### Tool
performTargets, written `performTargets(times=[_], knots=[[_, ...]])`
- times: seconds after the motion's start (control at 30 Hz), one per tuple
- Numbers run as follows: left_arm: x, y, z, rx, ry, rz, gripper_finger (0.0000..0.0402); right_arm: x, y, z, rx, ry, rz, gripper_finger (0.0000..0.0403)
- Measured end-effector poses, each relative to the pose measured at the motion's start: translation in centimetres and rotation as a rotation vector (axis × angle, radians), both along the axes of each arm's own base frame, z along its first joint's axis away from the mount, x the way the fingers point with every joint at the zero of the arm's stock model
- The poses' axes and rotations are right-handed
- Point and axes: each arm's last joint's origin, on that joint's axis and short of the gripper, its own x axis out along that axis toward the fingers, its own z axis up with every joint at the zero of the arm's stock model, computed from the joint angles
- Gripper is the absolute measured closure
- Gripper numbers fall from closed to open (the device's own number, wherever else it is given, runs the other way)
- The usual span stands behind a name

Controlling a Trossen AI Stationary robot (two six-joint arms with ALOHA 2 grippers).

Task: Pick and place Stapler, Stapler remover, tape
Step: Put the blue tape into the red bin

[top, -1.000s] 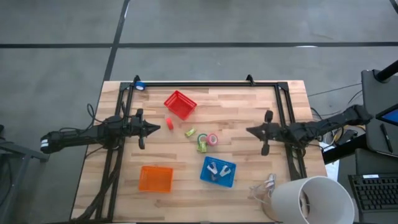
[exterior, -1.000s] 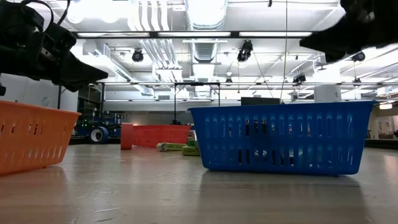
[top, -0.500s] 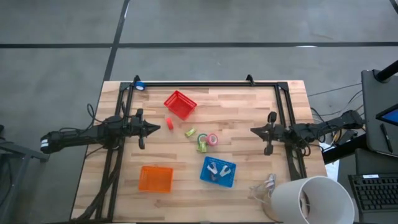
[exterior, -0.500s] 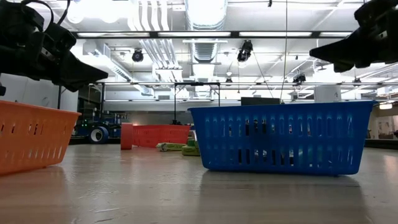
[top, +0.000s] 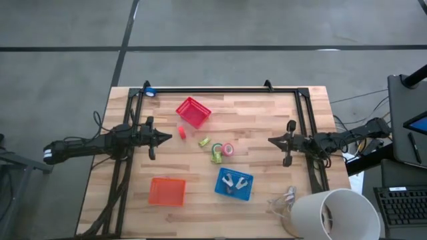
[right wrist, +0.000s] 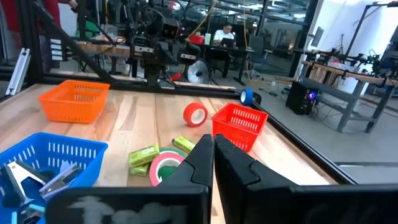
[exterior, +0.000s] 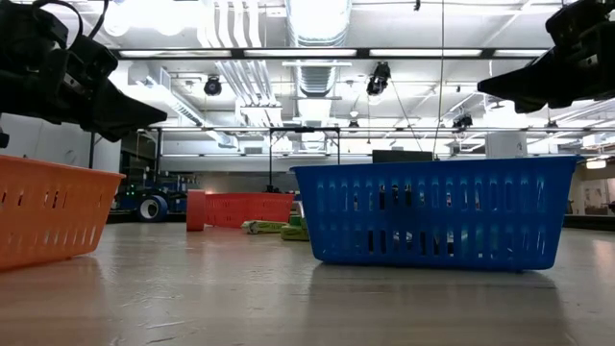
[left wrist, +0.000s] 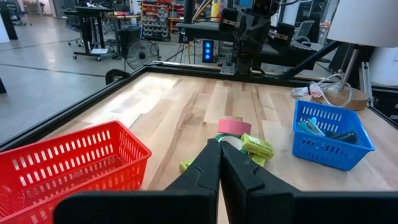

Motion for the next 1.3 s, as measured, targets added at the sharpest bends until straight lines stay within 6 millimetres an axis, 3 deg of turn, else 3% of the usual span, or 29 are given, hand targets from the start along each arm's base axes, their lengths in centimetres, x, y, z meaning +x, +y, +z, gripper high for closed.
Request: performTargets(times=[0.3,0.63,0.73,0.87,0.93,1.1,1.3], knots=[[0.0,0.0,0.2,0.009,-0.025,0.01,0.0392,0.0,0.0,0.0,0.0,0.0,0.0,0.0394],[-0.3,0.2,4.0,0.079,-0.412,0.074,0.0392,0.0,0.0,0.0,0.0,0.0,0.0,0.0394],[-0.7,0.6,4.9,0.122,-0.498,0.245,0.0392,0.0,0.0,0.0,0.0,0.0,0.0,0.0394],[-1.3,1.5,5.1,-0.081,-0.596,0.598,0.0392,0.0,0.0,0.0,0.0,0.0,0.0,0.0394],[-1.2,1.8,4.8,-0.081,-0.545,0.691,0.0392,0.0,0.0,0.0,0.0,0.0,-0.001,0.0394],[-0.2,2.2,4.8,-0.073,-0.323,0.671,0.0392,0.0,0.0,0.0,0.0,0.0,-0.001,0.0394],[0.9,3.0,6.7,0.043,-0.06,0.731,0.0392,0.0,0.0,0.0,0.0,0.0,-0.001,0.0394]])
